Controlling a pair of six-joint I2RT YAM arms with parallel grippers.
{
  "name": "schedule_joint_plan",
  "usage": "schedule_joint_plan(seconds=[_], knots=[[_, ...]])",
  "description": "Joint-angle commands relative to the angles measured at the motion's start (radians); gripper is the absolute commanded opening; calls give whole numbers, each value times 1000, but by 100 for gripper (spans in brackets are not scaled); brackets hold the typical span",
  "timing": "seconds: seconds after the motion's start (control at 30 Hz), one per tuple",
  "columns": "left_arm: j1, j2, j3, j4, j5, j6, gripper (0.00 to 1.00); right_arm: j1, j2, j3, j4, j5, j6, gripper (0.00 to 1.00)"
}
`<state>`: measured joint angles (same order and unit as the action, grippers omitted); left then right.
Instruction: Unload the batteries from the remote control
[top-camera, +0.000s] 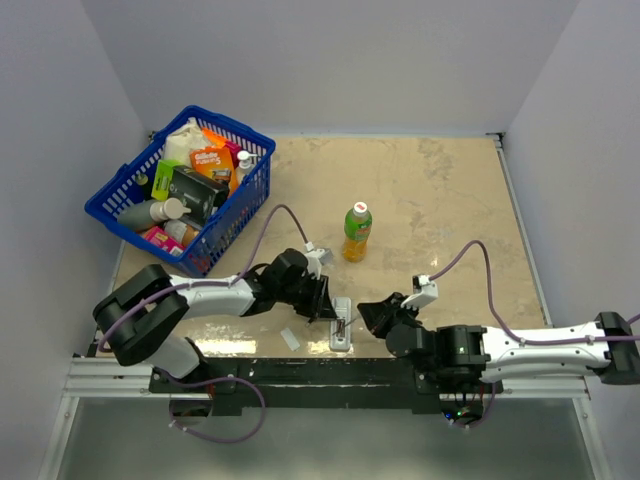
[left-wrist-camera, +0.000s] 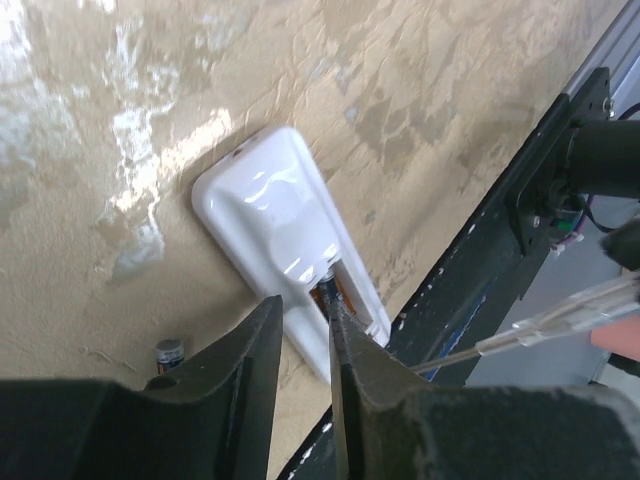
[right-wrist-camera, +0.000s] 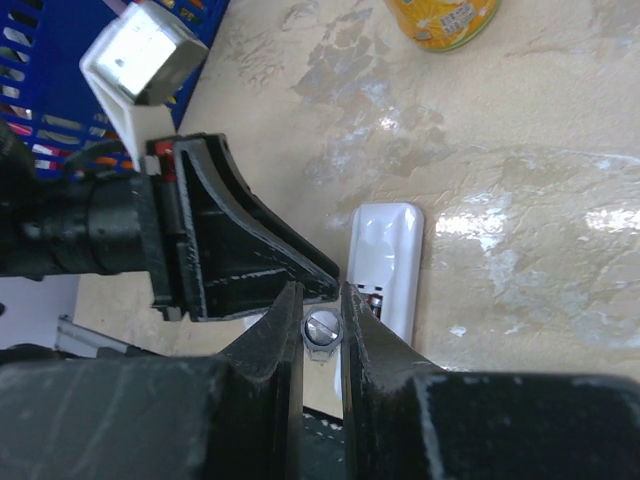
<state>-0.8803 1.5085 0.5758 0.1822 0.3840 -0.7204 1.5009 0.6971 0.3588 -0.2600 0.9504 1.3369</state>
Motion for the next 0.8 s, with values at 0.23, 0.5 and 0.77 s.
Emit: schedule_joint_plan(seconds=[0.23, 0.5, 0.77], knots=[[-6, -80, 62, -79, -82, 26, 31, 5, 163, 202, -176, 88, -131, 0], [-5, -67, 44, -76, -66, 29, 30, 39, 286, 292, -217, 134, -110, 0], [-5, -53, 3, -23, -45, 13, 30, 41, 245, 278, -286, 163, -70, 0]])
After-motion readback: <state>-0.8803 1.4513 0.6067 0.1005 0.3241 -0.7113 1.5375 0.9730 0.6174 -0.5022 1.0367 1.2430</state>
